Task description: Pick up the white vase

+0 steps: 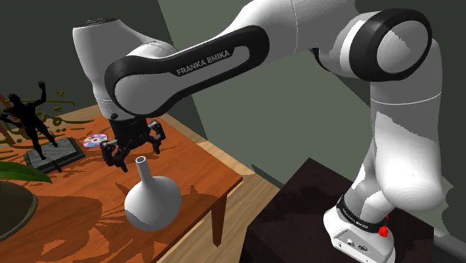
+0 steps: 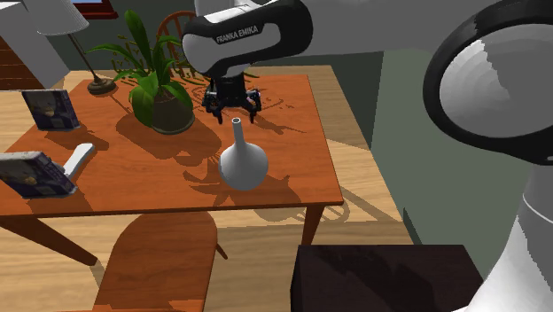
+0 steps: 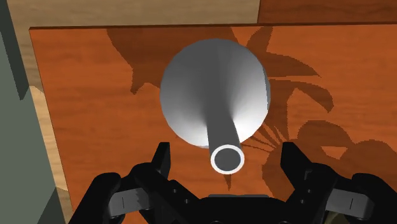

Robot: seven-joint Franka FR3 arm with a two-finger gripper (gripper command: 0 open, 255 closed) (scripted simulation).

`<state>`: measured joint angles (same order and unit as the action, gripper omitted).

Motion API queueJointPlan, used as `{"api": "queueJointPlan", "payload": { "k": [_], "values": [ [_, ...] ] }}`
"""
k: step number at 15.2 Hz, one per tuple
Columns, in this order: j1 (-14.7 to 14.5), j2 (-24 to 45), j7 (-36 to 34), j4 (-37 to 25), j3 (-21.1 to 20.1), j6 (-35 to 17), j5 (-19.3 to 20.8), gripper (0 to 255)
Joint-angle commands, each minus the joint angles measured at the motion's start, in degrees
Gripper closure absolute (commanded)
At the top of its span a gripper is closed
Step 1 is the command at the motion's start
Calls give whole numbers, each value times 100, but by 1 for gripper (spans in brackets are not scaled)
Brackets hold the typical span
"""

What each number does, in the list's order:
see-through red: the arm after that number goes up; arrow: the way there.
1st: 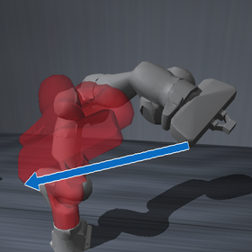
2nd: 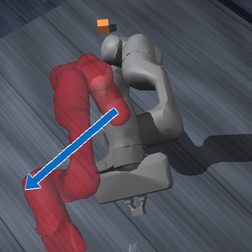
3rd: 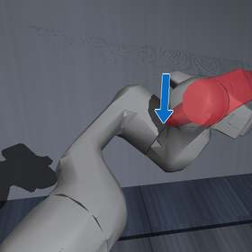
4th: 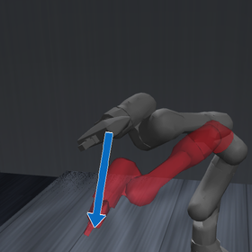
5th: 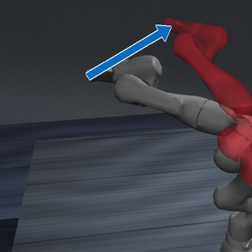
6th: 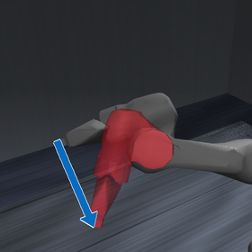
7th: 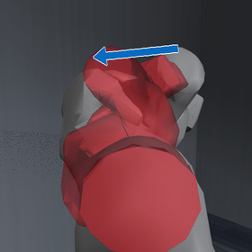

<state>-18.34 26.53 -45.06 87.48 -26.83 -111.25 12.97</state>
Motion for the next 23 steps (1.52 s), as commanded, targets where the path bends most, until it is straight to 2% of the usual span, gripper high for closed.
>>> {"api": "queueJointPlan", "payload": {
  "k": [1,6,7,16,23],
  "values": [
    [-11,52,-29,83,14,-131,33,0],
    [-15,136,-63,240,40,-363,82,0],
    [-17,136,-65,235,39,-358,82,255],
    [-15,136,-63,240,40,-363,82,255],
    [-13,-15,1,-87,-8,98,-8,255]
  ]
}}
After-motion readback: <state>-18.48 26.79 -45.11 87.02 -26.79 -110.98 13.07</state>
